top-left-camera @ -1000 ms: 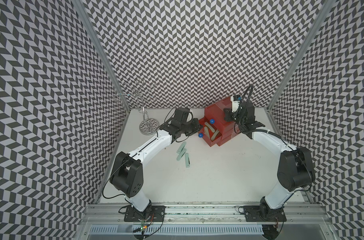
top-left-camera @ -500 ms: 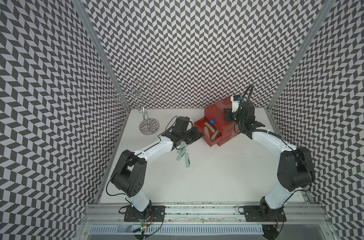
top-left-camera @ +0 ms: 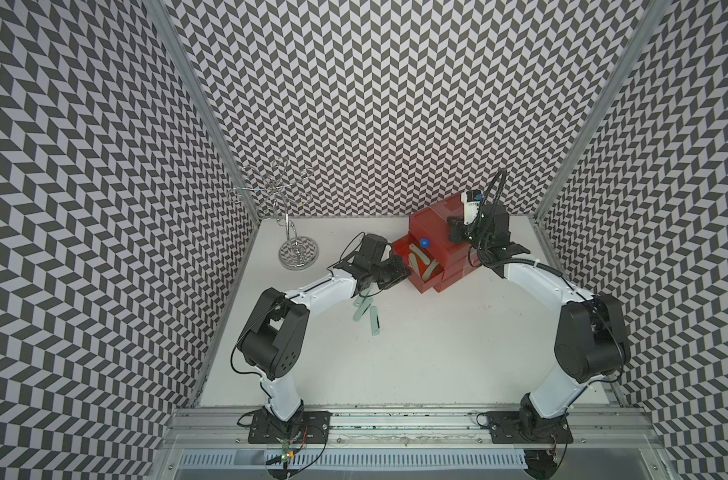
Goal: Place the fruit knives into the drawer by color
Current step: Close the drawer in the storage box.
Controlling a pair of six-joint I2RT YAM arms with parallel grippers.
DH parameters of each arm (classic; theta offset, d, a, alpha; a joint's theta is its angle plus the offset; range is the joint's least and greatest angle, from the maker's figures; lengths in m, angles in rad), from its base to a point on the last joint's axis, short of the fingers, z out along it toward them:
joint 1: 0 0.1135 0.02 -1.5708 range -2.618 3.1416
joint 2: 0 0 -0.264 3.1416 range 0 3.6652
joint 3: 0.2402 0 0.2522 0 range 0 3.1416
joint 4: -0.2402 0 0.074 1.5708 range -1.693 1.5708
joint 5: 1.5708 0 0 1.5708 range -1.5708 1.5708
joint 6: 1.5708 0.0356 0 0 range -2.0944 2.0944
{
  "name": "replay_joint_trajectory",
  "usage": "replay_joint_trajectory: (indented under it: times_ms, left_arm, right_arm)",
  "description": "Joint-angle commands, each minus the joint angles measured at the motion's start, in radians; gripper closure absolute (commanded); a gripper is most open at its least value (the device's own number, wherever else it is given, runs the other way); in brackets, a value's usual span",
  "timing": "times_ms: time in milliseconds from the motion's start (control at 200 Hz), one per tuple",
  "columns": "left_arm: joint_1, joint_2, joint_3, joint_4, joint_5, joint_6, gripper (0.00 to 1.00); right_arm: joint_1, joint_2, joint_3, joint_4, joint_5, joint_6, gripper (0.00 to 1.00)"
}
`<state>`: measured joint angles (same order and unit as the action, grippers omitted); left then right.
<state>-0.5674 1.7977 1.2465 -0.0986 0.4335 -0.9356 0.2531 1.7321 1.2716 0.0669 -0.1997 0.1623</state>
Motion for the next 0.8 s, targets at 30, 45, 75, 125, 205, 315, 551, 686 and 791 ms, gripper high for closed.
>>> replay_joint_trajectory:
  times_ms: [30,45,75,125,205,315,551,686,791]
  left_arm:
    - [-0.012,0.036,0.067,0.003,0.013,0.020,1.00]
    - [-0.012,0.040,0.072,0.001,0.013,0.022,1.00]
    - [-0.012,0.049,0.083,-0.001,0.014,0.024,1.00]
    - [-0.014,0.064,0.100,-0.007,0.015,0.027,1.00]
    - [-0.015,0.088,0.127,-0.013,0.022,0.030,1.00]
    - [-0.018,0.112,0.157,-0.015,0.029,0.032,1.00]
    - [-0.026,0.164,0.220,-0.009,0.044,0.029,1.00]
    - [-0.033,0.196,0.257,-0.007,0.051,0.026,1.00]
    - [-0.035,0.215,0.286,-0.008,0.053,0.023,1.00]
  right_arm:
    - [0.008,0.200,-0.128,-0.401,-0.037,0.035,1.00]
    - [0.008,0.200,-0.129,-0.401,-0.037,0.036,1.00]
    - [0.008,0.200,-0.129,-0.402,-0.038,0.035,1.00]
    - [0.008,0.201,-0.129,-0.401,-0.038,0.035,1.00]
    - [0.008,0.202,-0.128,-0.403,-0.038,0.035,1.00]
    - [0.008,0.203,-0.129,-0.403,-0.041,0.035,1.00]
    - [0.008,0.202,-0.128,-0.404,-0.041,0.035,1.00]
    - [0.008,0.203,-0.128,-0.406,-0.041,0.035,1.00]
    - [0.008,0.202,-0.128,-0.406,-0.043,0.035,1.00]
